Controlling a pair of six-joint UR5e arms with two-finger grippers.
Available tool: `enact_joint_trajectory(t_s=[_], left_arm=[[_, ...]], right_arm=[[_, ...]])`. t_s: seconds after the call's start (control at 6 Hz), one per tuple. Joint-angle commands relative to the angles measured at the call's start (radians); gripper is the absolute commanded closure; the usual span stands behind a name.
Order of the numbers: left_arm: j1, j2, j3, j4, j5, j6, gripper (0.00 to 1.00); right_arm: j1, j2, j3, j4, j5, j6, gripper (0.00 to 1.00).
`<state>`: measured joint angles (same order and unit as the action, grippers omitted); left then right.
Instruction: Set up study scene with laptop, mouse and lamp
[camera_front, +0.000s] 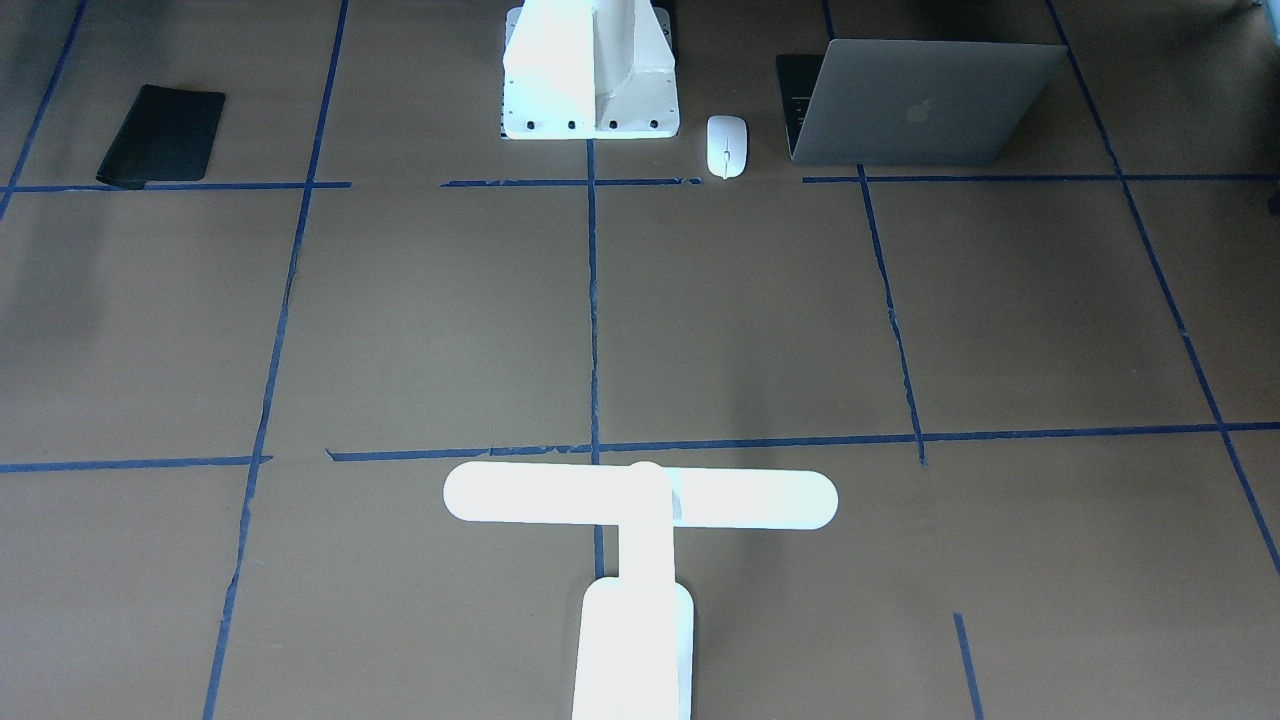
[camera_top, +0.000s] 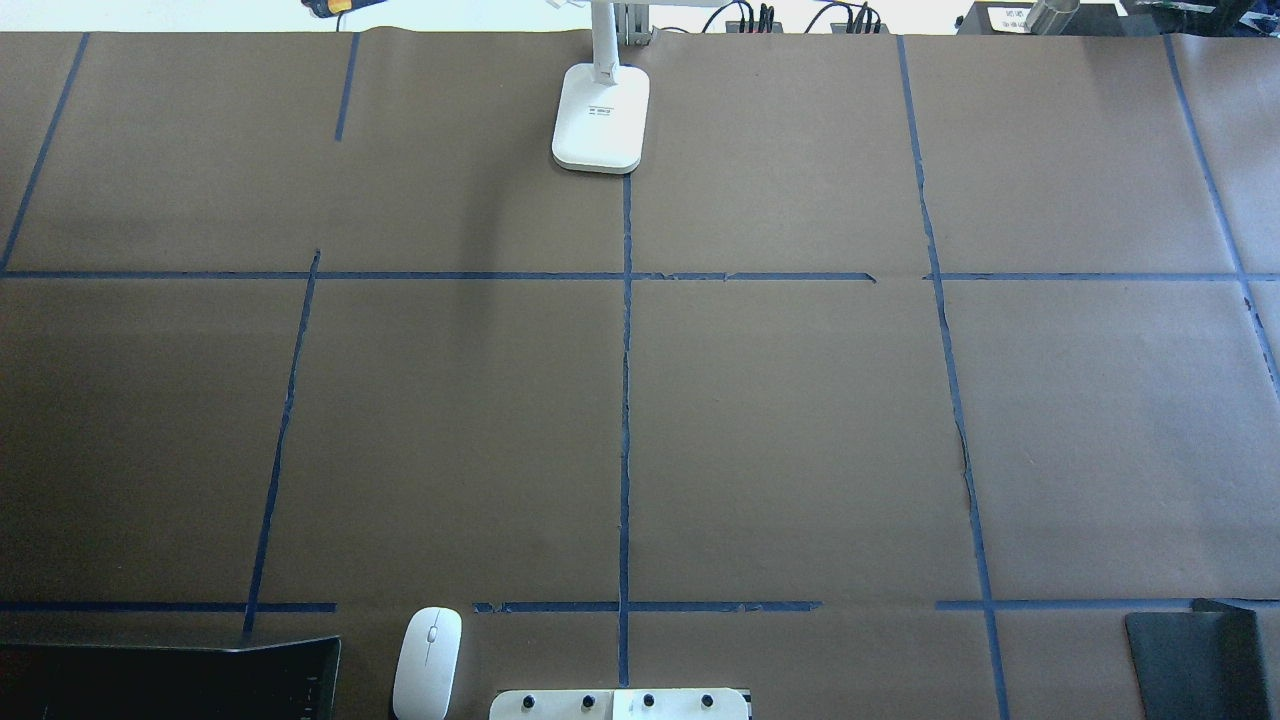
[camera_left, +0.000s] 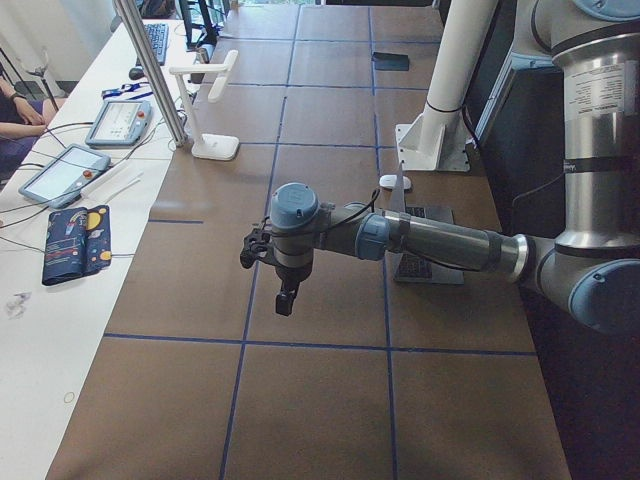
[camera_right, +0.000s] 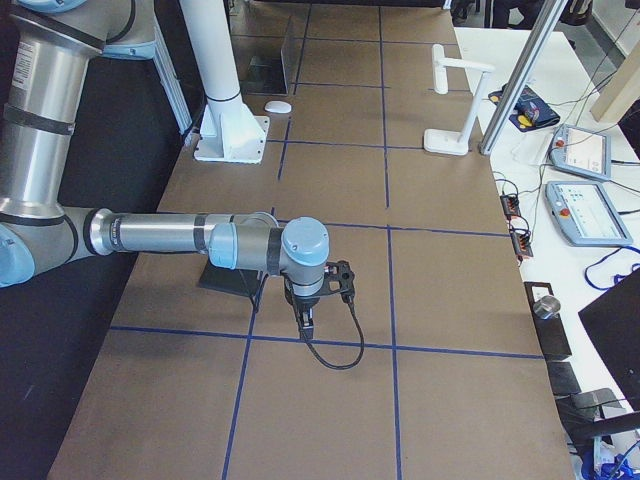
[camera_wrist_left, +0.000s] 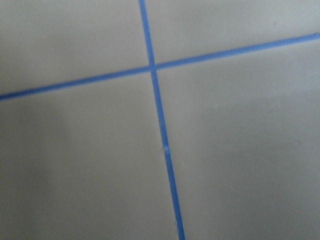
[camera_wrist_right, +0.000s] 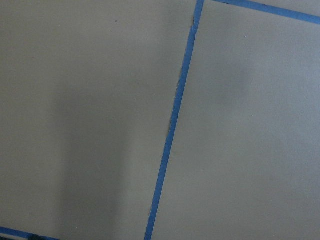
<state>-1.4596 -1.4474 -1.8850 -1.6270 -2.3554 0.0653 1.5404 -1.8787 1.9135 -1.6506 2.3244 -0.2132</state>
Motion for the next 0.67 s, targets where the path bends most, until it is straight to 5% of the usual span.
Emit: enact_joint_trajectory(t_s=[0.0,0.33,0.5], left_arm=[[0.159,0.001,-0.002,-0.171,-0.077,-0.013,0.0],[0.264,-0.001,-0.003,-0.456,-0.087,-0.012,0.0],[0.298,-0.001,-0.025,-0.488,-0.144,-0.006,0.01]], right_arm=[[0.0,0.001,0.004,-0.002,0.0,0.0,0.0],[0.0,0.001,0.001,0.0,0.0,-0.002,0.0],[0.0,0.001,0.002,0.0,0.0,-0.002,0.0]])
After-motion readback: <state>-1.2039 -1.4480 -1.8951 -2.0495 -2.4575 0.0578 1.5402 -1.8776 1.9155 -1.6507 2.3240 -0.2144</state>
